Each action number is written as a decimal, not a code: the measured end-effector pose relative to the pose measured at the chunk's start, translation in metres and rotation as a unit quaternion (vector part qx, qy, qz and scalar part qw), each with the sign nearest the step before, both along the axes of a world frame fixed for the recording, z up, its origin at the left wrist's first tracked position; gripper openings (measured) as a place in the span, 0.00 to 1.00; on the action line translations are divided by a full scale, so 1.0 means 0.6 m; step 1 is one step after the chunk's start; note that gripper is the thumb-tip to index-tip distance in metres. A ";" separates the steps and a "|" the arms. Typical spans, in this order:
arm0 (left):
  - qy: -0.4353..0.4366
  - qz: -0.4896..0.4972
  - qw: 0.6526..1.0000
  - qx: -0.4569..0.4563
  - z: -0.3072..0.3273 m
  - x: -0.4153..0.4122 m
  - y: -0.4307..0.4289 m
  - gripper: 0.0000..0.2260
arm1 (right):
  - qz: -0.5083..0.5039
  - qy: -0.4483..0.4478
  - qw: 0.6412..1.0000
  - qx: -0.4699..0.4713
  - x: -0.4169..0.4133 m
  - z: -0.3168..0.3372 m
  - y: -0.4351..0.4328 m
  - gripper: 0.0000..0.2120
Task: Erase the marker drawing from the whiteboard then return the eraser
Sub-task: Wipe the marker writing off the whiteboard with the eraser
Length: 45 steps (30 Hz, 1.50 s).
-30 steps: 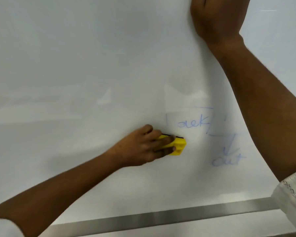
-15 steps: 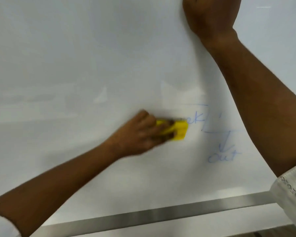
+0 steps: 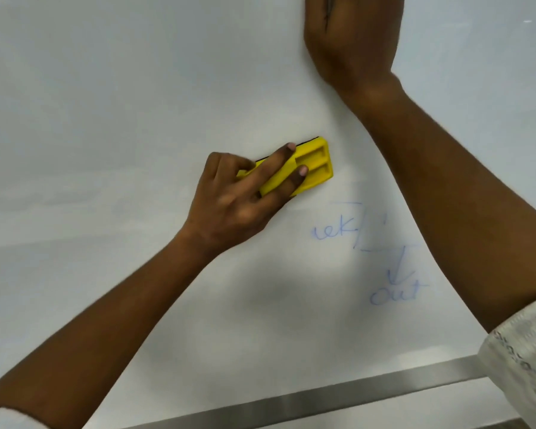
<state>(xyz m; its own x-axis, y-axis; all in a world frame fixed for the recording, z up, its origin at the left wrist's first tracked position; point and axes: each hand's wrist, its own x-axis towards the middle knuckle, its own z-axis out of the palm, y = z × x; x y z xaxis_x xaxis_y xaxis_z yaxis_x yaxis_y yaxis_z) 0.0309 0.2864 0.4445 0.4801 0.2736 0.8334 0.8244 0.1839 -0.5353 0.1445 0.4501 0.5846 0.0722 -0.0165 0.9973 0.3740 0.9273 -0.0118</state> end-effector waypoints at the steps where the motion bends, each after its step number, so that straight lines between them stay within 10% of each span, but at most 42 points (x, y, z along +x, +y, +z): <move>1: 0.011 0.011 1.000 -0.003 -0.006 -0.005 0.000 0.16 | 0.009 0.042 0.999 0.034 -0.002 0.012 0.011 0.10; 8: 0.037 0.021 0.999 0.004 -0.008 -0.017 0.005 0.16 | 0.014 -0.048 0.997 0.050 0.049 -0.093 0.013 0.26; 23: -0.007 0.016 1.000 0.008 -0.042 -0.008 0.010 0.19 | -0.026 -0.111 0.993 0.032 0.048 -0.247 0.088 0.27; 31: 0.164 -0.004 0.954 -0.252 -0.198 0.016 0.005 0.19 | -0.027 -0.106 0.993 0.039 0.052 -0.247 0.090 0.26; 40: 0.021 0.022 0.999 0.025 -0.003 0.003 0.020 0.17 | -0.004 -0.098 0.993 0.064 0.075 -0.231 0.093 0.22; 45: 0.019 -0.026 0.995 -0.092 -0.101 0.027 0.034 0.21 | -0.047 -0.125 0.980 0.145 0.101 -0.206 0.123 0.23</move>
<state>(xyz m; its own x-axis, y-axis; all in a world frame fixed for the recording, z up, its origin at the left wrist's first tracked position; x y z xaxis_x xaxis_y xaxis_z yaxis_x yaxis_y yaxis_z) 0.0471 0.3069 0.3838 0.5276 0.3940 0.7526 0.8091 0.0370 -0.5865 0.2051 0.5236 0.4607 -0.1892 -0.2960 0.9363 0.4158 0.8396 0.3495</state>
